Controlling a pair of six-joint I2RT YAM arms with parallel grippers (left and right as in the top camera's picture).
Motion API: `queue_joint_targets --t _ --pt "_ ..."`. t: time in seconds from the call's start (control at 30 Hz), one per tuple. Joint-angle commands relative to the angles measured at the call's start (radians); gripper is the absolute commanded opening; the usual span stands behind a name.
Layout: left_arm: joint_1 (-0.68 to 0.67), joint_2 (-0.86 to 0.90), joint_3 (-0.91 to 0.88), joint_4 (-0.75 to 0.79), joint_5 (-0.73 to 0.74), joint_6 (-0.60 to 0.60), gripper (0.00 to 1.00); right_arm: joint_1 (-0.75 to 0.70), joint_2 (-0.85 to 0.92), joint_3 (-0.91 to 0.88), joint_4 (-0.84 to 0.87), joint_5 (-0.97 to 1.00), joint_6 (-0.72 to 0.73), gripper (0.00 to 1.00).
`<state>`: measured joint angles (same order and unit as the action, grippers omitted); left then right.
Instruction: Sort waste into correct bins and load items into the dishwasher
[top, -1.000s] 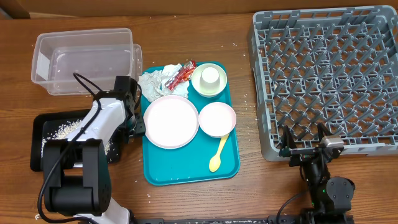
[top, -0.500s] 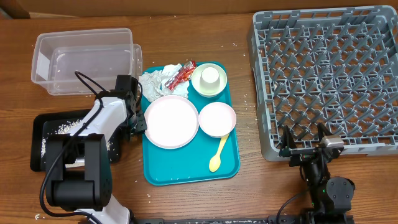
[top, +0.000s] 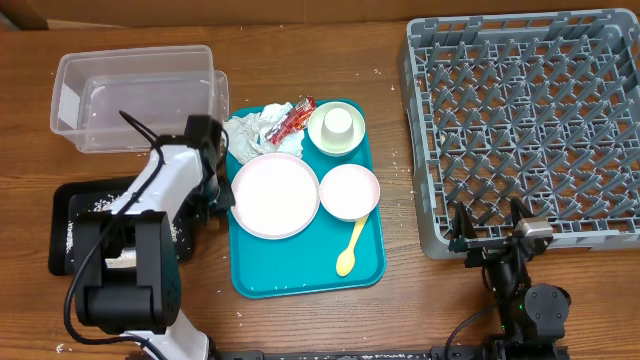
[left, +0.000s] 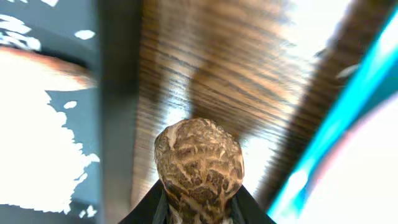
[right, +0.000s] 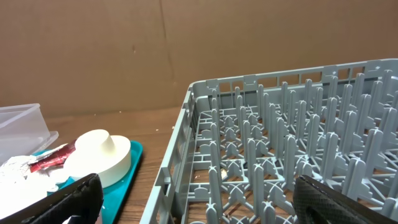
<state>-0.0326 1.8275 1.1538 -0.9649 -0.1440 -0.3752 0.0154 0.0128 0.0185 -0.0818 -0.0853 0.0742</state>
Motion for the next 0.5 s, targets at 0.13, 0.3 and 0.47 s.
queue_joint_targets --t 0.13,0.3,0.47 --pt "0.01 -0.007 0.25 -0.156 0.006 -0.06 0.25 0.004 -0.008 -0.01 0.005 0.01 -0.003 1.0" --pt "0.085 -0.008 0.38 -0.246 0.002 -0.071 0.25 0.004 -0.008 -0.01 0.005 0.01 -0.003 1.0" --pt "0.209 -0.007 0.405 -0.275 -0.005 -0.105 0.27 0.004 -0.008 -0.01 0.005 0.01 -0.003 1.0"
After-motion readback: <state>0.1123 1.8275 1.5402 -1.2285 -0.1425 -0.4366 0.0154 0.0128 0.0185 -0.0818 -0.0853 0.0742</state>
